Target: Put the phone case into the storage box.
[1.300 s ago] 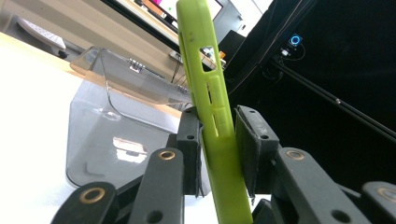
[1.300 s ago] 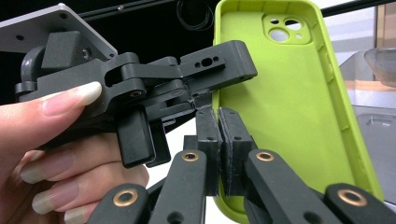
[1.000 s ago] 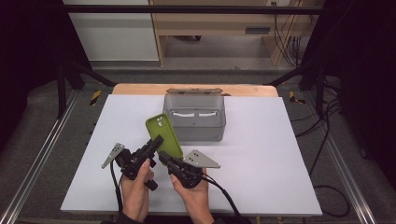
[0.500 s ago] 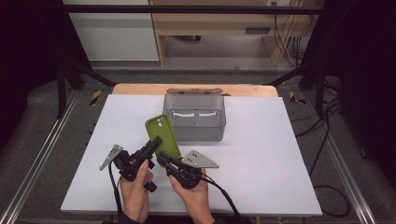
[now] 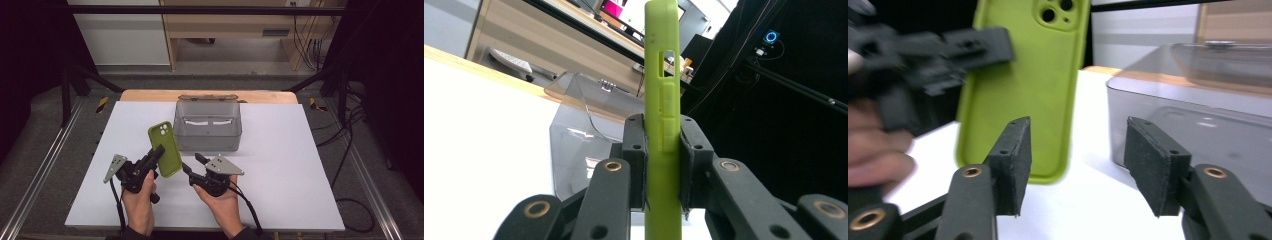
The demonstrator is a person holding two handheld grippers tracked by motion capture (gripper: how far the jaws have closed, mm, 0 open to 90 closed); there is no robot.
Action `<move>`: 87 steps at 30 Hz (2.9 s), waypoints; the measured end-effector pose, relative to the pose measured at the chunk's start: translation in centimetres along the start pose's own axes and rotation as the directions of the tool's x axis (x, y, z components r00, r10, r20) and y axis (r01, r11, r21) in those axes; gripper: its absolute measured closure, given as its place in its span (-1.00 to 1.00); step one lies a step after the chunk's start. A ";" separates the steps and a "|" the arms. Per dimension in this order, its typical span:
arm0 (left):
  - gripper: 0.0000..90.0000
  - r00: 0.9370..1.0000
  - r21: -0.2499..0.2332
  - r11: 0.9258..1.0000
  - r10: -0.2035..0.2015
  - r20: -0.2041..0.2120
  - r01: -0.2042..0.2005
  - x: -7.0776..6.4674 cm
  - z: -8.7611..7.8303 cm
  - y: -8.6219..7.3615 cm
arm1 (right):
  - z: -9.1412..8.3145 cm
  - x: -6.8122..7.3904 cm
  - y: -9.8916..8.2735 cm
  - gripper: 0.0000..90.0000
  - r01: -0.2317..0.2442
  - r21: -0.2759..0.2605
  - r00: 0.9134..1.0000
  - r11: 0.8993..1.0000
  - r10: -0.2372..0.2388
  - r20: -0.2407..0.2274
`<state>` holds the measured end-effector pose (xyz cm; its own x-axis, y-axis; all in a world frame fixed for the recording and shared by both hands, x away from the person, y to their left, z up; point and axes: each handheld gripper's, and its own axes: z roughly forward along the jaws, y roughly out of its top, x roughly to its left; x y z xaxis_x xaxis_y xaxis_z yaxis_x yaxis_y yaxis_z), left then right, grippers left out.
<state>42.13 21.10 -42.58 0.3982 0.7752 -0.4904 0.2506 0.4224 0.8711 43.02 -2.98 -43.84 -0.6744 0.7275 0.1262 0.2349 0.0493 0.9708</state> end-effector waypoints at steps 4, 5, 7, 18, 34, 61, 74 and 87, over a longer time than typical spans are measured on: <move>0.72 1.000 -0.002 1.000 0.012 -0.001 -0.012 0.0 -0.1 0.2 | 0.3 -0.1 -0.1 -0.24 0.063 0.033 0.997 0.997 -0.064 0.047; 0.72 1.000 -0.003 1.000 0.016 -0.002 -0.016 0.1 -0.1 0.3 | 0.4 -0.1 -0.1 -0.30 0.078 0.050 0.995 0.996 -0.081 0.052; 0.72 1.000 -0.007 1.000 0.021 -0.006 -0.021 0.1 -0.2 0.4 | 0.6 -0.1 -0.2 -0.42 0.111 0.078 0.991 0.991 -0.117 0.065; 0.72 0.997 -0.028 0.997 0.066 -0.032 -0.067 0.4 -0.8 1.3 | 0.8 -1.2 -0.3 -0.76 0.174 0.218 0.981 0.960 -0.189 0.046; 0.72 0.994 -0.023 0.995 0.094 -0.054 -0.095 0.8 -1.1 1.8 | -1.4 -4.5 0.6 -0.76 0.127 0.233 0.987 0.964 -0.146 0.069; 0.72 0.986 0.011 0.989 0.149 -0.080 -0.148 1.1 -1.3 1.8 | -7.4 -9.7 0.2 -0.76 0.105 0.202 0.986 0.974 -0.129 0.107; 0.72 0.981 0.018 0.985 0.175 -0.086 -0.174 1.0 -1.1 1.7 | -10.6 -11.5 -1.7 -0.87 0.130 0.152 0.970 0.980 -0.157 0.187; 0.72 0.981 0.016 0.986 0.168 -0.101 -0.168 1.3 -1.3 1.6 | -14.5 -13.0 -3.3 -0.90 0.101 0.094 0.953 0.990 -0.124 0.278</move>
<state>41.92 23.41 -41.81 0.3438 0.8785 -0.3317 0.1945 0.2789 0.9404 40.91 -22.52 -45.77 -0.4770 0.8771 -0.0567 0.2303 0.1869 0.9550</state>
